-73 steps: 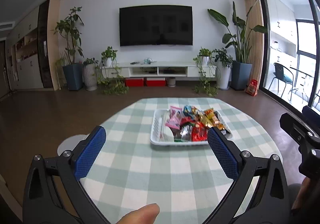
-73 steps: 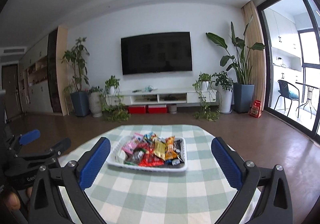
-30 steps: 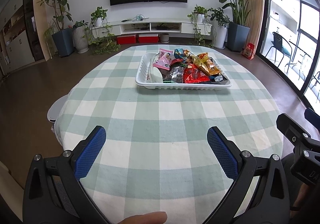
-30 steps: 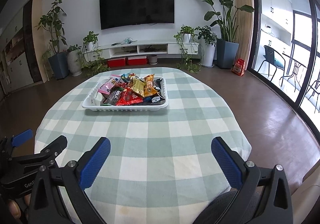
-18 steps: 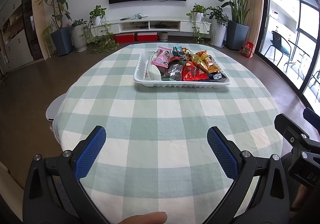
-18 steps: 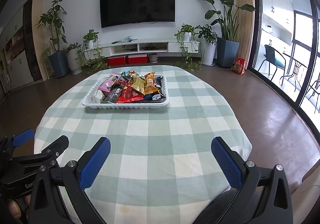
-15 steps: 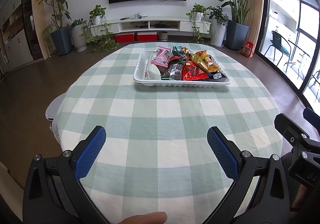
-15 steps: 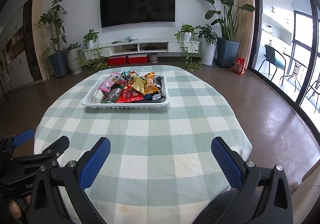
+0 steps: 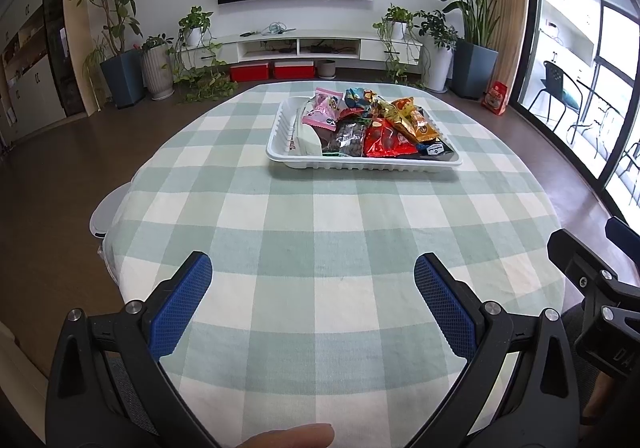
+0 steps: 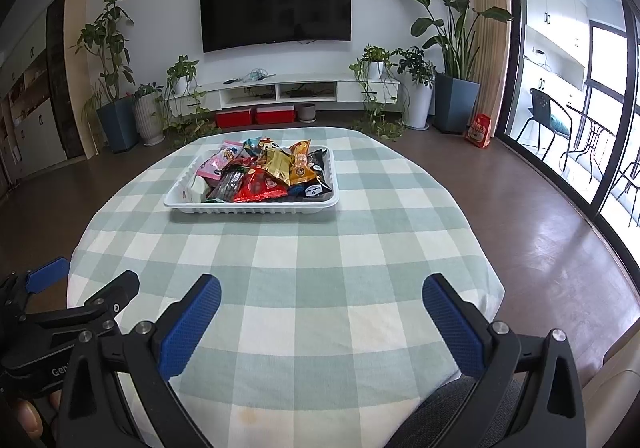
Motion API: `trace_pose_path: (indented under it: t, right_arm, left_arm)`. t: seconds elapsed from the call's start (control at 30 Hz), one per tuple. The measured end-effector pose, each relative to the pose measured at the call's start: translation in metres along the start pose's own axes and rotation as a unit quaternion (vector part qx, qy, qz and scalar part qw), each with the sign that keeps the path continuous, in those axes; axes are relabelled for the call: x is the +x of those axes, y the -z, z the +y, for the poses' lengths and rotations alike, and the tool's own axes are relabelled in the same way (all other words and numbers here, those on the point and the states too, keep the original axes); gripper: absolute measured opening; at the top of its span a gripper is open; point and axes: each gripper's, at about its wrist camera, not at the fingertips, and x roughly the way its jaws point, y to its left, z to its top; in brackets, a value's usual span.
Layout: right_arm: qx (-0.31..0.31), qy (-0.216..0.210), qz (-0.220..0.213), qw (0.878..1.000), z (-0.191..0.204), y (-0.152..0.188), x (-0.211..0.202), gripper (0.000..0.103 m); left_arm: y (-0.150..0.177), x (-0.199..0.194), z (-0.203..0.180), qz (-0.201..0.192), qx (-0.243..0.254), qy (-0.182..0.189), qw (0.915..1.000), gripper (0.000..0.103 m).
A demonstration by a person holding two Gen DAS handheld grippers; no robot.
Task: Organize snacks
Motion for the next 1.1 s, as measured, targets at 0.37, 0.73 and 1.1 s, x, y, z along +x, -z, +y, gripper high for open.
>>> trace_pose_path:
  t: [0.37, 0.73, 1.1]
  right_arm:
    - [0.000, 0.000, 0.001, 1.000, 0.0001, -0.0016, -0.0011, 0.103]
    - [-0.001, 0.000, 0.002, 1.000, 0.0002, -0.0036, -0.0027, 0.103]
    - [-0.002, 0.000, 0.004, 1.000, 0.0004, -0.0048, -0.0046, 0.103]
  left_arm:
    - [-0.0001, 0.0003, 0.0001, 0.001, 0.000, 0.000, 1.0000, 0.103]
    - [-0.0007, 0.0001, 0.0003, 0.001, 0.000, 0.001, 1.0000, 0.103]
    - [-0.0009, 0.0000, 0.0002, 0.002, 0.000, 0.001, 1.0000, 0.103]
